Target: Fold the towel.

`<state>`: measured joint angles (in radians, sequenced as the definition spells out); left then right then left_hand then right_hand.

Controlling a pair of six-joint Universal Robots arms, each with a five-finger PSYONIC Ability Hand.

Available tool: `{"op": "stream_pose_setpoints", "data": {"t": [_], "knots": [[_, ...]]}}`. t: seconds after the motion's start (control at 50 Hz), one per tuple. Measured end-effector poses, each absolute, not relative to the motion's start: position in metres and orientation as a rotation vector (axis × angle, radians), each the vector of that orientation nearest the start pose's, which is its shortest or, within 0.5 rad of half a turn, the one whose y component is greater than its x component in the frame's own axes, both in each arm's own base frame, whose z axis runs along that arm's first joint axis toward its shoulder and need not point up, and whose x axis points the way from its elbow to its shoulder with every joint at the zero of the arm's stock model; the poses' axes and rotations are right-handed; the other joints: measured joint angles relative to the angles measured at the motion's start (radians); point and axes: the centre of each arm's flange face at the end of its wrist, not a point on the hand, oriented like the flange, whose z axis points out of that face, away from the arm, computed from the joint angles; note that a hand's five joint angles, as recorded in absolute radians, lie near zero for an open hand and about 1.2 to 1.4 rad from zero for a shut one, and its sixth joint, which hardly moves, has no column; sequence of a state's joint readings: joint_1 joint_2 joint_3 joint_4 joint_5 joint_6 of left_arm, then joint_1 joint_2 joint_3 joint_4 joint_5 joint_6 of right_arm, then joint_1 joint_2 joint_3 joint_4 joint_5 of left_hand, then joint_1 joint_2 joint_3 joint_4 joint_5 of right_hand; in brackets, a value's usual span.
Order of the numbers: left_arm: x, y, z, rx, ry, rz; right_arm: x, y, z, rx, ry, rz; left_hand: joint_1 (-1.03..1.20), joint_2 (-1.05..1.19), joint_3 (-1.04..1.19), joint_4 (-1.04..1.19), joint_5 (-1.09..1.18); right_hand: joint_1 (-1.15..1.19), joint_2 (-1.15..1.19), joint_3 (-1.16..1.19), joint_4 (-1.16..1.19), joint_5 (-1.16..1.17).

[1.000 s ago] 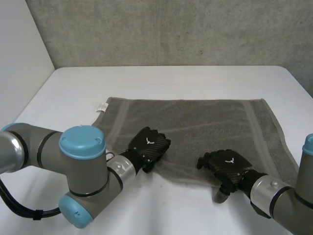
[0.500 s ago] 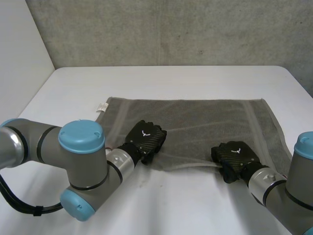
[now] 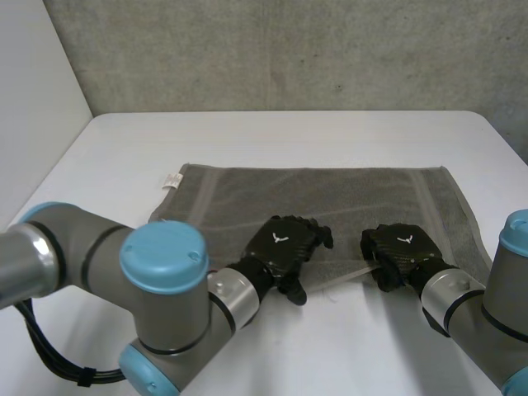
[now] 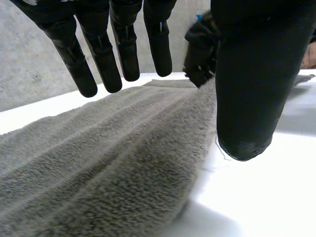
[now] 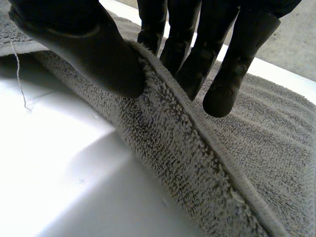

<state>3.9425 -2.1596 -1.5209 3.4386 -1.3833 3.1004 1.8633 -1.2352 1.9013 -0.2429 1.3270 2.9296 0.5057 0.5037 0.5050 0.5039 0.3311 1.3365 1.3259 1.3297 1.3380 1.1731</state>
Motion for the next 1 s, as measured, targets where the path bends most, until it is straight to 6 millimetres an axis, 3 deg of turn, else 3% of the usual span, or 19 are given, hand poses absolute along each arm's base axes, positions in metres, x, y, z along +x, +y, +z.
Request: {"op": "stream_pose_setpoints", "data": {"t": [0.32,0.52,0.68,0.84,1.0], "knots": [[-0.403,-0.163,0.099,-0.839,-2.022,1.524,0.232,-0.235,0.137,-0.712,2.311,-1.522,0.022,0.026,0.024,0.025,0.025,0.001,0.0,0.0,0.0,0.0],[-0.404,-0.179,0.105,-0.714,-2.065,1.686,0.231,-0.233,0.138,-0.712,2.311,-1.521,0.121,0.123,0.122,0.123,0.12,0.001,0.0,0.0,0.0,0.0],[-0.382,-0.217,0.115,-0.521,-2.133,1.859,0.23,-0.234,0.14,-0.709,2.311,-1.529,0.215,0.217,0.216,0.217,0.205,0.001,0.0,0.0,0.0,0.0],[-0.341,-0.263,0.13,-0.352,-2.215,1.96,0.229,-0.234,0.143,-0.709,2.303,-1.545,0.225,0.226,0.225,0.225,0.224,0.002,0.0,0.0,0.0,0.005],[-0.311,-0.278,0.145,-0.29,-2.254,2.004,0.23,-0.235,0.145,-0.711,2.295,-1.555,0.23,0.232,0.23,0.231,0.226,0.002,0.0,0.005,0.0,0.01]]}}
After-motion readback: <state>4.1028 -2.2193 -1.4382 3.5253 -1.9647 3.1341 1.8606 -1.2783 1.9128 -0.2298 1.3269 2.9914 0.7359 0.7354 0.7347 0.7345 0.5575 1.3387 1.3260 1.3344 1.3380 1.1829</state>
